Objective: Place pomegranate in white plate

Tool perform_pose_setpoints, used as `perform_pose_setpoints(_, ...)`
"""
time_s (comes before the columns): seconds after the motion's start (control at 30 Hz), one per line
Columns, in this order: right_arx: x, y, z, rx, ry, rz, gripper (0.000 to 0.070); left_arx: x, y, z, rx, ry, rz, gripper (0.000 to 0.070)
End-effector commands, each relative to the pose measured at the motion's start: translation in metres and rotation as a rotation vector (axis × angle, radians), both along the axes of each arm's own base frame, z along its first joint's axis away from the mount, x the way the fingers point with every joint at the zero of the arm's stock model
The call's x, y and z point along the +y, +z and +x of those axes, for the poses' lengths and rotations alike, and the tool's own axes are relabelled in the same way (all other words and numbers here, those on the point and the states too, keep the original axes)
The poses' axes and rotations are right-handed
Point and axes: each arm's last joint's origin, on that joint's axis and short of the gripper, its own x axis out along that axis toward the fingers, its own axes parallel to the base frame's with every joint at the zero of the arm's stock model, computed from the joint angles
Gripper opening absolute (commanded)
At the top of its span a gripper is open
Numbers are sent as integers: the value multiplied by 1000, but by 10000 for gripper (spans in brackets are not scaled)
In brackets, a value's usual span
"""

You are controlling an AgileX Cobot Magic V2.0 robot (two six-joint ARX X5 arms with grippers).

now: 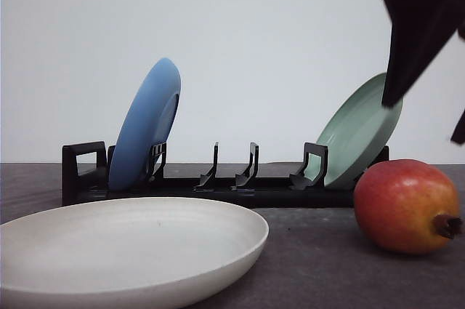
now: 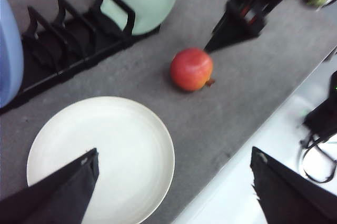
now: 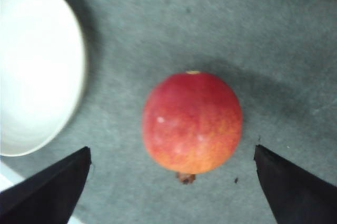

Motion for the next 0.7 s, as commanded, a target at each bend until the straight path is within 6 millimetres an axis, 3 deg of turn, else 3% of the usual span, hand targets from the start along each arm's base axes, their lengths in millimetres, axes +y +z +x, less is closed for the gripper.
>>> perform_pose_setpoints(0.0, 4, -4, 7, 1, 19, -17, 639, 3, 4, -3, -8, -13, -17, 557)
perform_pose_setpoints(0.1, 7, -15, 16, 33, 27, -33, 700, 14, 2, -5, 16, -1, -20, 557)
perform_pose_setpoints(0.4, 18, -48, 38, 108, 43, -57, 700, 32, 2, -10, 27, 4, -37, 557)
perform_pose_setpoints(0.67, 30, -70, 45, 159, 94, -81, 699, 34, 3, -10, 25, 4, -47, 557)
